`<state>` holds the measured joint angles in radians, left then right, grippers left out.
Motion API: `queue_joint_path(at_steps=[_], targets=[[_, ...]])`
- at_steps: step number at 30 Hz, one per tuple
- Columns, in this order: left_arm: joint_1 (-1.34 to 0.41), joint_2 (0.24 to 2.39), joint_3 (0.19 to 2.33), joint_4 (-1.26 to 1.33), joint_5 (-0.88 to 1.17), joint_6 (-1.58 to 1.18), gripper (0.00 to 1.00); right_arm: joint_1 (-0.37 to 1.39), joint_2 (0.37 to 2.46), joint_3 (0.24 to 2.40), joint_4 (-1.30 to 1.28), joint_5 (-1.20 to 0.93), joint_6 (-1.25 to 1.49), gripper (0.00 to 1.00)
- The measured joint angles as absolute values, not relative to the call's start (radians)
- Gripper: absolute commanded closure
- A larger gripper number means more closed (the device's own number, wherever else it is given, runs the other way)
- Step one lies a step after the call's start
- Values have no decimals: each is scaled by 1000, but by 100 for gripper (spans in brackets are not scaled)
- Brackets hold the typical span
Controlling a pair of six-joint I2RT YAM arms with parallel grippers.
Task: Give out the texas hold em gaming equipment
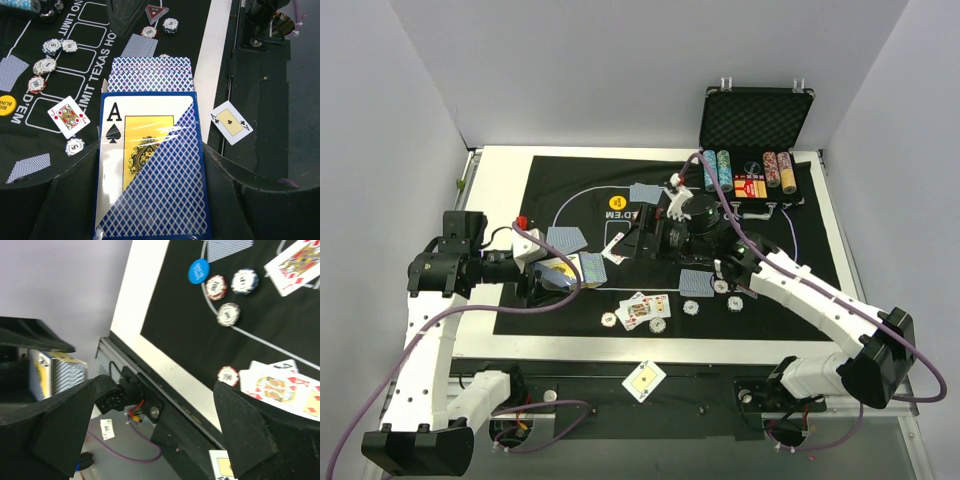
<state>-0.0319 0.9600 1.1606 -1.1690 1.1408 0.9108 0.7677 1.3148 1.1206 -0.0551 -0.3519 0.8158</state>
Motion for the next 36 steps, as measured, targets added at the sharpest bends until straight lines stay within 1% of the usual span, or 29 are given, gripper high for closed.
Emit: queue_joint_path(at_steps=[10,22,36], targets=[[-32,960,1153,-1178,1145,947,95,854,1317,1121,35,-383,901,3],[-32,960,1152,-1181,1151,947,95,918,1376,1122,54,-384,916,5],[-32,960,1152,-1183,1157,947,95,932,1390,1142,58,-385,916,6]])
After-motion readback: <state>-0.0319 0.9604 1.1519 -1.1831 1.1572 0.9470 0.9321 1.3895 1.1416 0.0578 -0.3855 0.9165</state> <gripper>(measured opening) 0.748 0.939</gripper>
